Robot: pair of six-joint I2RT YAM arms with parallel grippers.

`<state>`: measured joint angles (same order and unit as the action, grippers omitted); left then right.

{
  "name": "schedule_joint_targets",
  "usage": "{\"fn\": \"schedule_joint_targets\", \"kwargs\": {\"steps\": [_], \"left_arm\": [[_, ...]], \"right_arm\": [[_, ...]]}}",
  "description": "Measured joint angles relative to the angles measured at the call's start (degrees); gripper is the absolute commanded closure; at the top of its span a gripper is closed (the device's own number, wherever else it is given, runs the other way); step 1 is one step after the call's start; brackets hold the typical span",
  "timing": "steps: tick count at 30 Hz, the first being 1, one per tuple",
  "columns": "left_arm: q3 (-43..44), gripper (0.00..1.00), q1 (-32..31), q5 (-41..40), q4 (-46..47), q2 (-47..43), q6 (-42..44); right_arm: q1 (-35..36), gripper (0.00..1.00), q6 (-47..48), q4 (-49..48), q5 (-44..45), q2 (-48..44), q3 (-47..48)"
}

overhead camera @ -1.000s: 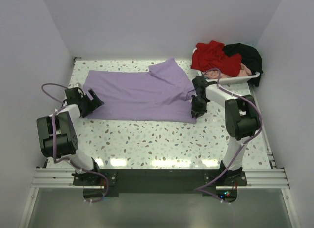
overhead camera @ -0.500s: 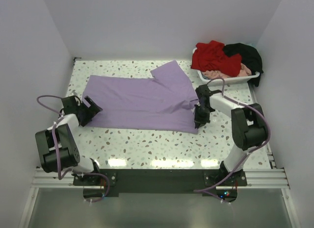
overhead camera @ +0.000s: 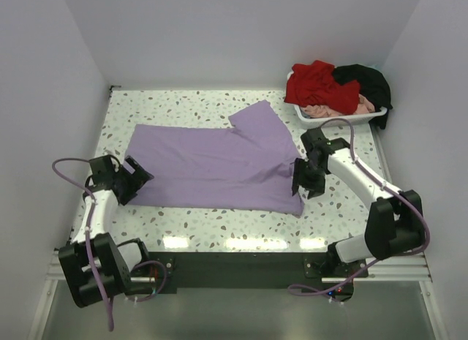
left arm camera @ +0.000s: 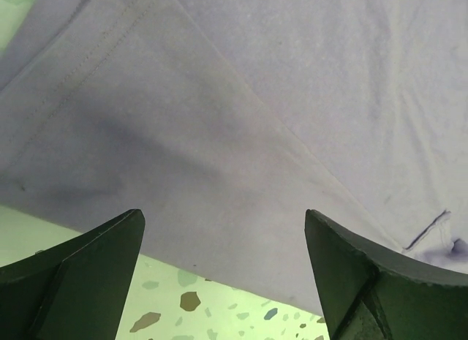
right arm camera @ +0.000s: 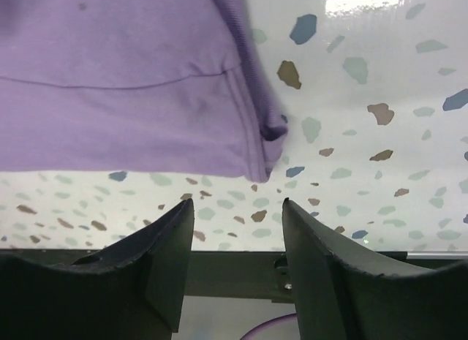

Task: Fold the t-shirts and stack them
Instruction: Fold the tshirt

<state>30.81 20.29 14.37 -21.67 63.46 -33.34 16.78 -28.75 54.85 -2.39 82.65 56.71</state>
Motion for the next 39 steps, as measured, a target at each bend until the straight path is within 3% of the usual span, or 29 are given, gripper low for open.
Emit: {"fn": "schedule_joint_targets", "kwargs": {"steps": [8,17,24,39], "left_arm": [[4.2,0.05,0.0,-0.2,-1.6,-2.2,4.1],[4.2,0.05,0.0,-0.4,-0.6,2.5,7.6],[4.2,0.06,0.0,-0.7,0.0,4.0,8.7],[4.1,0.06,-1.9,-1.3,1.1,5.3,9.2]], "right_arm": [[8.0,0.45,-1.7,2.1,1.4,3.4,21.3],[17.6,0.54,-3.2,-3.4,1.5,29.5,41.5],[17.6,0.55,-3.4,-3.4,3.0,42.8,47.2],[17.6,0.64,-4.7,-5.6,6.2,46.7,48.5]]}}
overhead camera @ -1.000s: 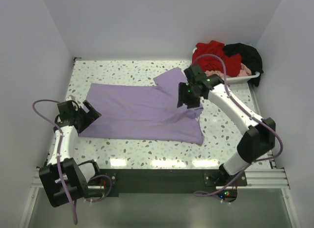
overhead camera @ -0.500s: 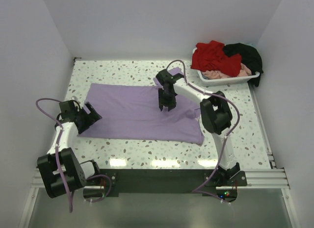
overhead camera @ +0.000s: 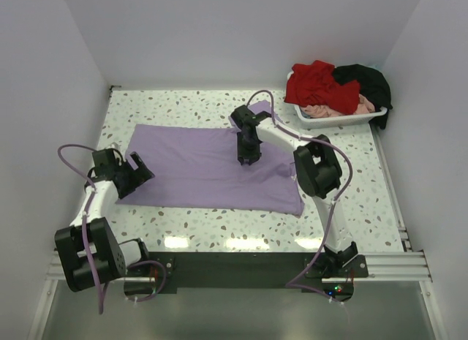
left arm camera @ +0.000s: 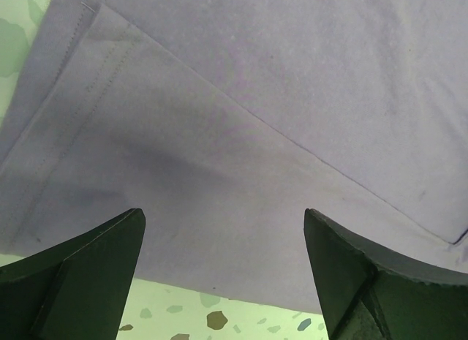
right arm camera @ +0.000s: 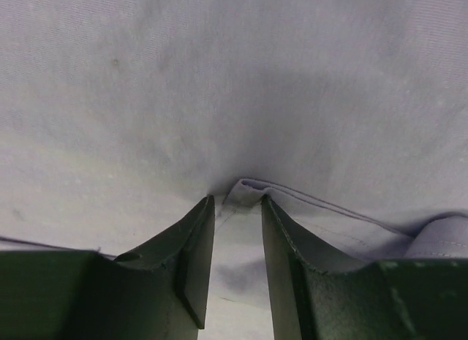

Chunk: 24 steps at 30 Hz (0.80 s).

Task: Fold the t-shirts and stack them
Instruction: Fold the tshirt

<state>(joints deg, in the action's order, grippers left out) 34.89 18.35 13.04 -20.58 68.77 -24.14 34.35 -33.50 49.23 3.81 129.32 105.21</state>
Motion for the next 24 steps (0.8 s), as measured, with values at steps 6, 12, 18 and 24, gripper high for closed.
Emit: {"fn": "schedule_joint_targets", "kwargs": {"steps": [6,12,18,24], "left_arm": [[0.0,0.06,-1.7,0.0,0.2,1.0,0.7],[-0.1,0.06,-3.1,0.0,0.4,1.4,0.9],[-0.1,0.06,-3.3,0.0,0.8,1.4,1.0],[-0.1,0.06,-4.0,0.1,1.3,1.4,1.0]], "right_arm": [[0.0,0.74,-0.4,0.0,0.6,0.8,1.3],[0.0,0.75,-1.0,-0.2,1.3,0.9,1.5],[0.0,0.83,-1.5,-1.1,1.2,0.1,0.0],[-0.1,1.00,-2.3,-2.6,1.2,-1.7,-2.9]]}}
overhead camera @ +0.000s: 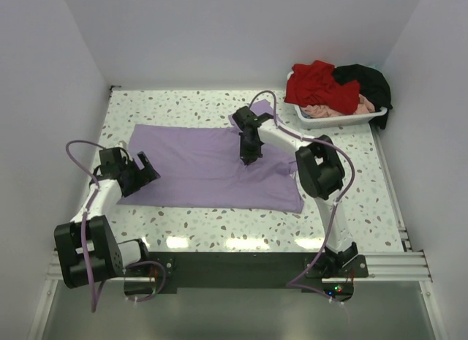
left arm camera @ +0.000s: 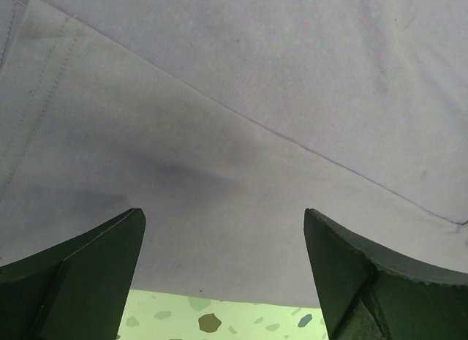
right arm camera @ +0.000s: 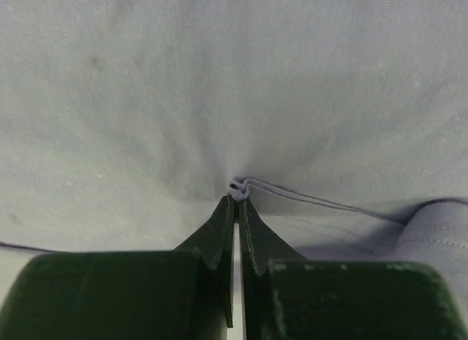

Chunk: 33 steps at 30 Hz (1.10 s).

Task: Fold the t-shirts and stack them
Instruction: Fold the tshirt

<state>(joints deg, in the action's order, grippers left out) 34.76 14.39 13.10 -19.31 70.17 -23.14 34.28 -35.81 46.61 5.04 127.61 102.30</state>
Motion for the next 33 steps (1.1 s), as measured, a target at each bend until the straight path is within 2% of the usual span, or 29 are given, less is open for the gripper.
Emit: {"fn": "schedule_joint_targets", "kwargs": {"steps": [27,33], "left_arm": [[-0.6,0.06,-1.4,0.3,0.5,0.0,0.1],[-0.6,0.06,-1.4,0.3,0.5,0.0,0.2]], "right_arm": [[4.2,1.00,-1.2,-3.8,-1.8,-2.6,0.2],[4.3,0.97,-1.3,-3.8,-2.0,-2.6,0.2]]}}
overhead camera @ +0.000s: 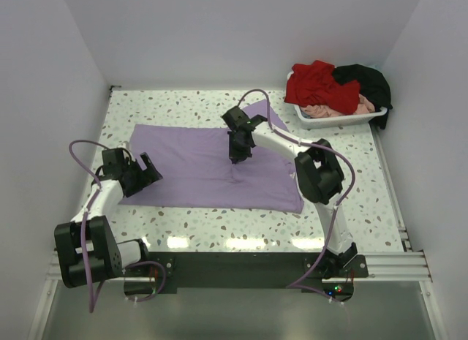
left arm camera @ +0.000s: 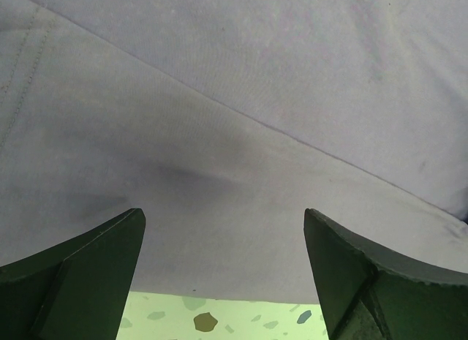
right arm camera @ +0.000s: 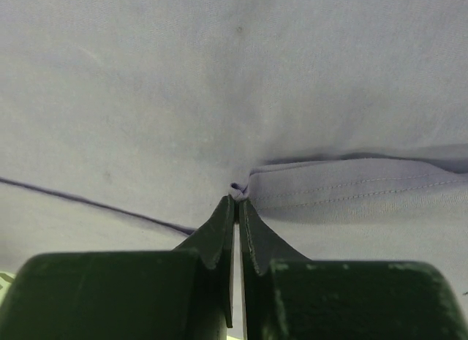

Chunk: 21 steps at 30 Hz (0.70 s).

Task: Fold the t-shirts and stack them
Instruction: Fold the tshirt

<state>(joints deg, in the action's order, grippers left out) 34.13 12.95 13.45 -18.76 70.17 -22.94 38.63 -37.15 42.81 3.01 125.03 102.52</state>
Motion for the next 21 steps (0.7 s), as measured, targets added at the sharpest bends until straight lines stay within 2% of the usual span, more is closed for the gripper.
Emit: {"fn": "schedule_joint_targets", "kwargs": {"steps": [1,4,5,7,8,11,16,21], "left_arm": [[0.0,0.06,0.0,0.0,0.0,0.0,0.0],[0.0,0.06,0.0,0.0,0.1,0.0,0.0],[0.0,0.06,0.0,0.0,0.1,0.0,0.0],[0.0,0.06,0.0,0.1,0.2,0.0,0.0],[0.0,0.06,0.0,0.2,0.3,0.0,0.0],[0.0,0.06,-0.3,0.6,0.9,0.0,0.1],[0.0,0.06,-1.1,0.9,1.1,-1.3,0.3],[0.0,0.06,-2.0,0.3,1.1,-3.4,1.1]], "right_arm": [[0.0,0.97,0.0,0.0,0.0,0.0,0.0],[0.0,0.76,-0.3,0.1,-0.2,0.0,0.3],[0.0,0.62,-0.5,0.1,-0.2,0.0,0.4],[0.0,0.49,-0.7,0.0,-0.5,0.0,0.6],[0.0,0.39,-0.6,0.1,-0.7,0.0,0.6],[0.0,0.28,-0.9,0.2,-0.7,-0.2,0.6],[-2.1,0.27,-0.8,0.0,-1.0,-2.8,-0.3],[-10.1,0.35,0.2,-1.5,-1.2,-8.2,-4.8]]}}
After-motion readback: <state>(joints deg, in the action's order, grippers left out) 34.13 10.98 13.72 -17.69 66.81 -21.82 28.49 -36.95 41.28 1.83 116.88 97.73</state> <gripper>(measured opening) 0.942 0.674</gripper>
